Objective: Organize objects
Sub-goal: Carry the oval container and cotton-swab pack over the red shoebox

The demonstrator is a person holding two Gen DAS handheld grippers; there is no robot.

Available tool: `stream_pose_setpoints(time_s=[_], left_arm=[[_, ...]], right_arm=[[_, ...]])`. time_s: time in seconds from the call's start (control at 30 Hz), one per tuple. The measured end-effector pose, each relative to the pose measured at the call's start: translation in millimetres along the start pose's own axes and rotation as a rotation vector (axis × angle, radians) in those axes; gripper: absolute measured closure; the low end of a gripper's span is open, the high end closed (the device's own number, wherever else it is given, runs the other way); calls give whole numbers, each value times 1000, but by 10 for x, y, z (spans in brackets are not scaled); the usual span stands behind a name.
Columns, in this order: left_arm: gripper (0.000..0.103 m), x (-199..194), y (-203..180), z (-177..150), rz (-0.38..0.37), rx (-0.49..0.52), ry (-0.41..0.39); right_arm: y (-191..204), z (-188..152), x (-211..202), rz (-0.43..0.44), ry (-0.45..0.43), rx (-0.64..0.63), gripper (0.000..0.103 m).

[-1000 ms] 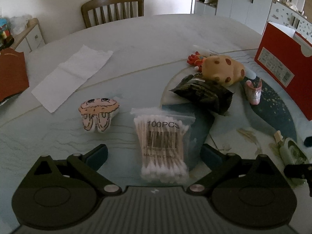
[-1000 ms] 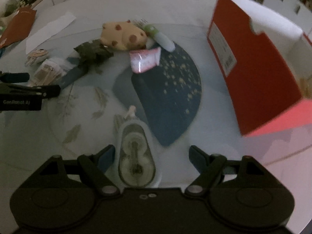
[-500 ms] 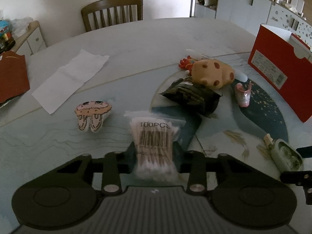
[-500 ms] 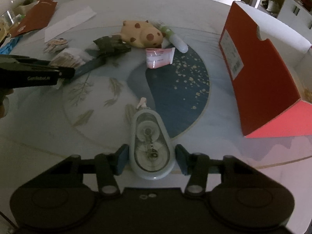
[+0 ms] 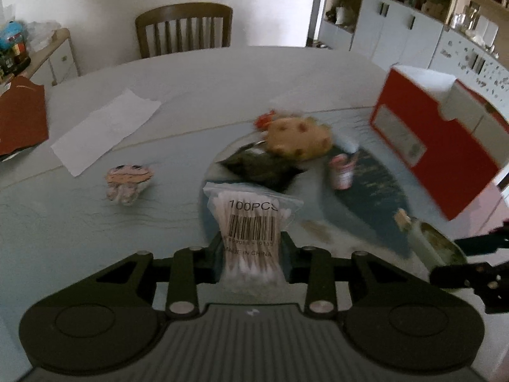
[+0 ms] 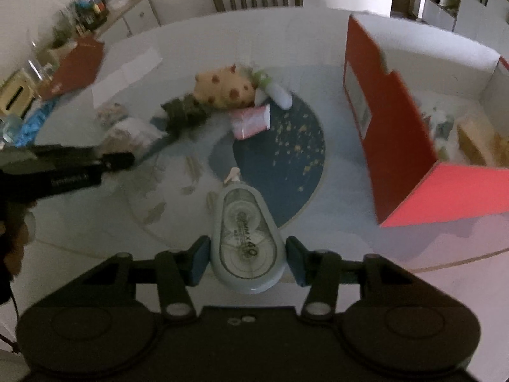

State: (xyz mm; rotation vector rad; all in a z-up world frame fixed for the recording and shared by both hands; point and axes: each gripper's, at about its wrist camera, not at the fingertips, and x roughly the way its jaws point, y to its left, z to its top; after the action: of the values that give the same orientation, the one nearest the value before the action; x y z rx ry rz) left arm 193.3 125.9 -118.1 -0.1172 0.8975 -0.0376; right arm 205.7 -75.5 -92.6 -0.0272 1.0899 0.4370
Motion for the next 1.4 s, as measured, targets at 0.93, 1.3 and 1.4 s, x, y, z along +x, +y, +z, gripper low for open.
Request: stream_pose_setpoints(time_s=[0.93, 1.3, 1.4], left_arm=[[70, -405, -1885, 763, -105, 62, -175], [70, -92, -2544, 1017, -116, 145, -158], [70, 23, -2648, 1111, -105, 157, -159]], right_arm=[[-1594, 421, -1072, -17, -238, 71, 52], [-2274, 516, -1052, -95, -261, 120, 52], [-2421, 549, -975, -112, -256, 126, 52]])
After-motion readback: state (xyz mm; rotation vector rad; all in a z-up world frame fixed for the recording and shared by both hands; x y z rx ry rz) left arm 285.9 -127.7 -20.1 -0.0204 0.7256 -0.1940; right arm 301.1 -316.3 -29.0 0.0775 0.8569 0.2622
